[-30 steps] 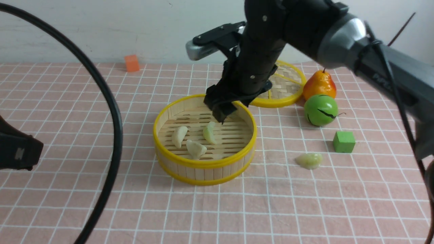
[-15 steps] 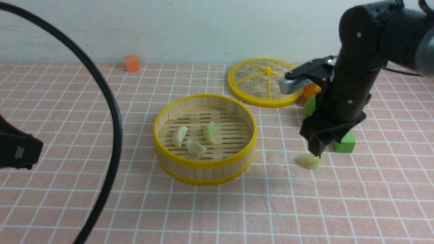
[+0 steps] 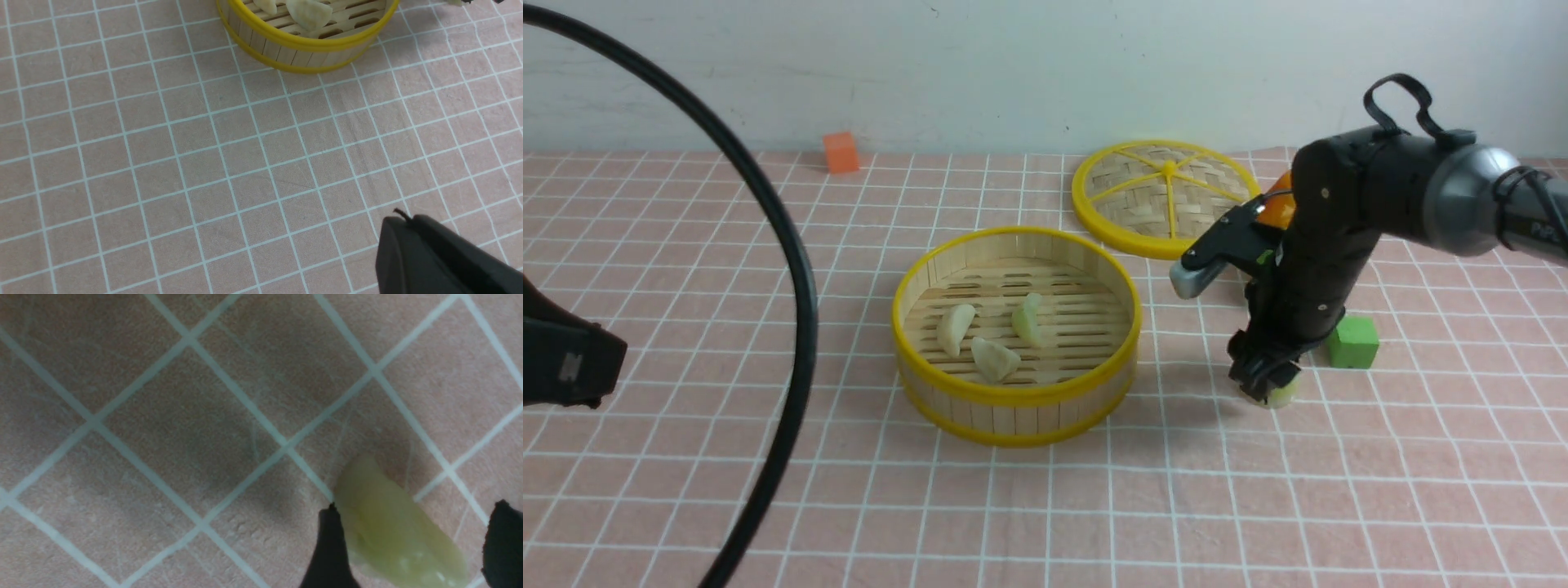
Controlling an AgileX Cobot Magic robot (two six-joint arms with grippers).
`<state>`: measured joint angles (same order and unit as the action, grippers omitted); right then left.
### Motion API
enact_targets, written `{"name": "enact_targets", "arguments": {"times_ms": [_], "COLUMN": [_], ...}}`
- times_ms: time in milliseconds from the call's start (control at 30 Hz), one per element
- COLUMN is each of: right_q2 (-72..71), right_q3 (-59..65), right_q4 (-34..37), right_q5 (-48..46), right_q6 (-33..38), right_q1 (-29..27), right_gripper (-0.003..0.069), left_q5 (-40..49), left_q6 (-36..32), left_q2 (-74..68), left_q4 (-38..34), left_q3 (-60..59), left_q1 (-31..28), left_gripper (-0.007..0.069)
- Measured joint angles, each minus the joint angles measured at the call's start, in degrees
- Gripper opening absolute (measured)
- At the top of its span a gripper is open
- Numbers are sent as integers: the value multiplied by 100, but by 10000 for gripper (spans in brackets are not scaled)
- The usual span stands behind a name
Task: Put the dumplings into the steamer on the table with the pink tablecloth.
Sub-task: 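Reach for and grasp a dumpling lying on the table beside the steamer, then place the dumpling in the bamboo steamer basket with the right gripper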
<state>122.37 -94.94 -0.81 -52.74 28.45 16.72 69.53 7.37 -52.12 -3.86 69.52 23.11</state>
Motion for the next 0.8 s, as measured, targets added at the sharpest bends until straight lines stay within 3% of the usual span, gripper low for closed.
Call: {"name": "enact_targets", "arguments": {"times_ms": [133,200,300,367,533,800], "right_q2": [118,120,120,114,109,18], "right_q3": [0,0,-6,-18,-69,-1263], "right_q4": [-48,-150,-234,-268,-273,81], "right_q5": [-14,-60,-133,-190,-331,-1511], "right_q6": [234,226,195,155,-33,-390], "right_q1": [0,0,0,0,0,364], "right_gripper": [470,431,352,251,246,246], "left_q5": [0,0,-13,-19,-19,-20], "left_q6": [0,0,0,0,0,-45], "left_q2": [0,0,0,0,0,0], "left_q4": [0,0,0,0,0,0], "left_q3": [0,0,0,0,0,0], "left_q1": [0,0,0,0,0,0], "left_gripper": [3,3,3,4,8,17]}}
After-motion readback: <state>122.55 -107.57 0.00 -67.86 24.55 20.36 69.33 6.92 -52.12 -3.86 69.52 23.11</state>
